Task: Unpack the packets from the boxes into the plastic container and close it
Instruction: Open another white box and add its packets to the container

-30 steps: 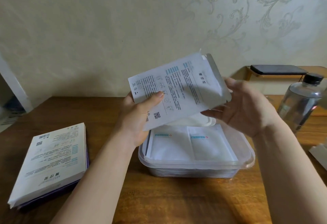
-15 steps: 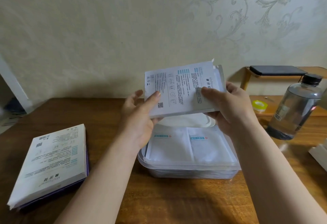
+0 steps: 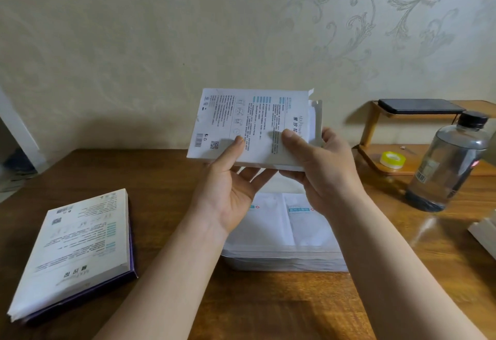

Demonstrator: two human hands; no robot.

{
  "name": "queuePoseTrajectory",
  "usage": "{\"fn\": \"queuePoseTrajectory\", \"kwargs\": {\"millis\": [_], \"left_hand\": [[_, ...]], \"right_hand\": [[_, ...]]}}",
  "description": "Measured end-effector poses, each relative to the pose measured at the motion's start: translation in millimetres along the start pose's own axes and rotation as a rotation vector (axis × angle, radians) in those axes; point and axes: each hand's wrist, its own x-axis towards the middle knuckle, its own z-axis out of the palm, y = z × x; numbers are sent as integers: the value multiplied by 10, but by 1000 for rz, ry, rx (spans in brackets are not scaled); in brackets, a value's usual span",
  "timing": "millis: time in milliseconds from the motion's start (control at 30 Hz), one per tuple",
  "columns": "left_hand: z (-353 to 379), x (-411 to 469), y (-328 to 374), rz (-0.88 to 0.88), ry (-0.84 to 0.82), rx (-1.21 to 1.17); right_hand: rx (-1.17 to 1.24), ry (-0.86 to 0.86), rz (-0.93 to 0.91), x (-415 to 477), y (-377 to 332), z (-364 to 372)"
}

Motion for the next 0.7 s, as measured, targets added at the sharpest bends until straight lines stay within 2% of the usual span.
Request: {"fn": "queuePoseTrajectory", "kwargs": {"millis": [100, 200, 267, 400, 600, 700], "left_hand": [[-48, 32, 56, 8, 53, 19], [-109, 49, 113, 20, 80, 66], [-130, 62, 135, 50, 97, 112], [-168, 79, 153, 86, 129, 155], [-169, 68, 125, 75, 105, 149], [-170, 65, 136, 86, 79, 138]], "right_hand": [[-216, 94, 3, 39, -49, -34], [-482, 288, -246, 64, -131, -151], [-539, 250, -342, 53, -190, -190], [-403, 49, -161, -2, -203, -123], [-283, 65, 34, 32, -178, -150], [-185, -13, 99, 34, -192, -185]]}}
